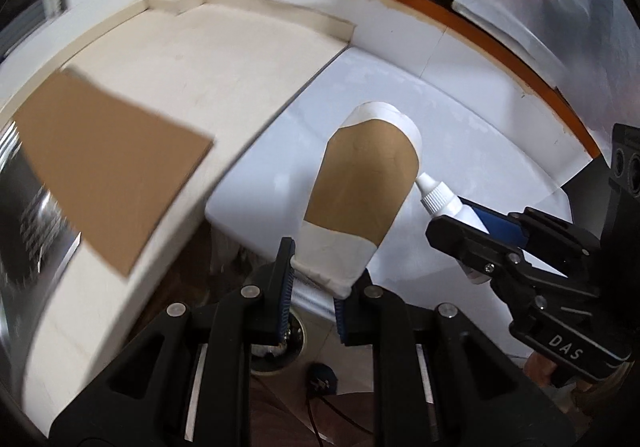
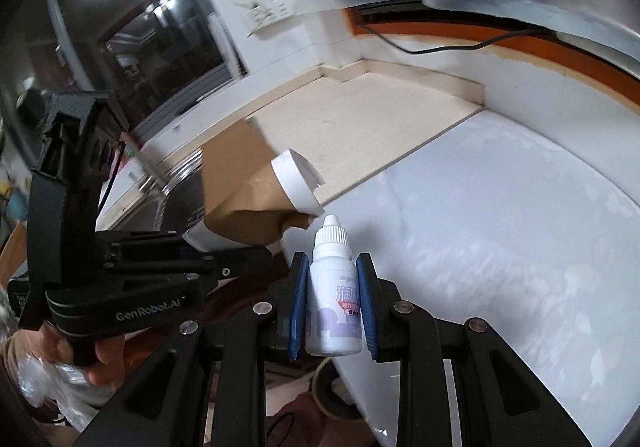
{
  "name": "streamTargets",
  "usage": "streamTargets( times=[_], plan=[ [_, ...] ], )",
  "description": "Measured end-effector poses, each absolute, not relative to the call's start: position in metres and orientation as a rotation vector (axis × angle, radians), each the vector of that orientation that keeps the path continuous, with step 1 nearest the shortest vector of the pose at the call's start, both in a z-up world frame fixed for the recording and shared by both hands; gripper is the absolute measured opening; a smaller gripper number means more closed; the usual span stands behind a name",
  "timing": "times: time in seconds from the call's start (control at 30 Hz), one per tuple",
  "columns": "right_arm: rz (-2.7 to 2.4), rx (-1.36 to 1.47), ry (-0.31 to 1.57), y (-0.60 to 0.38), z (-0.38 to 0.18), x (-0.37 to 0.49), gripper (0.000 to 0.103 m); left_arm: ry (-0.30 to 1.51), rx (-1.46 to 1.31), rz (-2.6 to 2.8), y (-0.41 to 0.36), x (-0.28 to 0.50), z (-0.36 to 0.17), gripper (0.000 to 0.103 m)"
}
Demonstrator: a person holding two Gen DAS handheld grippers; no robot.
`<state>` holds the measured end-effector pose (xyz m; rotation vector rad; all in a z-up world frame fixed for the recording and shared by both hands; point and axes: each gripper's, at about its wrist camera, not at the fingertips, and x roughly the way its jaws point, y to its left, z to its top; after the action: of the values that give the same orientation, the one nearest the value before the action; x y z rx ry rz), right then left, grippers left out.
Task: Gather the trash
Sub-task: 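Lift the paper cup and dropper bottle and carry both down to the bin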
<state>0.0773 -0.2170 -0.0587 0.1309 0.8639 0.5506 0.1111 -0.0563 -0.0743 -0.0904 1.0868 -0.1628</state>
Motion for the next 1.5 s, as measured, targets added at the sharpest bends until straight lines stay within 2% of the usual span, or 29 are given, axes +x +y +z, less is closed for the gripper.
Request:
streamTargets(
  times=[0.23,0.67,0.87,1.03,1.3,1.5],
  plan=[
    [0.604,0.117,0.949,-0.201,-0.088,0.029,0.024,1.148,-0.11,-0.061,-0.047,0.049,-0.105,0.014],
    [0.636,0.04,1.04,-0.158,-0.156,-0.011,0.024,1.3,-0.16,0.029,-0.021,0.001,-0.178,0.014],
    [0.592,0.029,1.172,-0.138,-0.224,-0.015,0.024,1.358,-0.15,0.041,-0.007,0.001,-0.226,0.014],
    [0.518,0.042,1.284,-0.13,-0.301,-0.02,0.024,1.422,-0.172,0.036,0.007,-0.003,-0.288,0.014],
    [0.399,0.065,1.369,-0.117,-0.423,0.0,0.024,1.515,-0.177,0.038,0.03,0.001,-0.403,0.015],
    [0.339,0.174,1.386,-0.117,-0.497,0.022,0.026,1.527,-0.148,0.013,0.043,0.015,-0.464,0.017]
  ],
)
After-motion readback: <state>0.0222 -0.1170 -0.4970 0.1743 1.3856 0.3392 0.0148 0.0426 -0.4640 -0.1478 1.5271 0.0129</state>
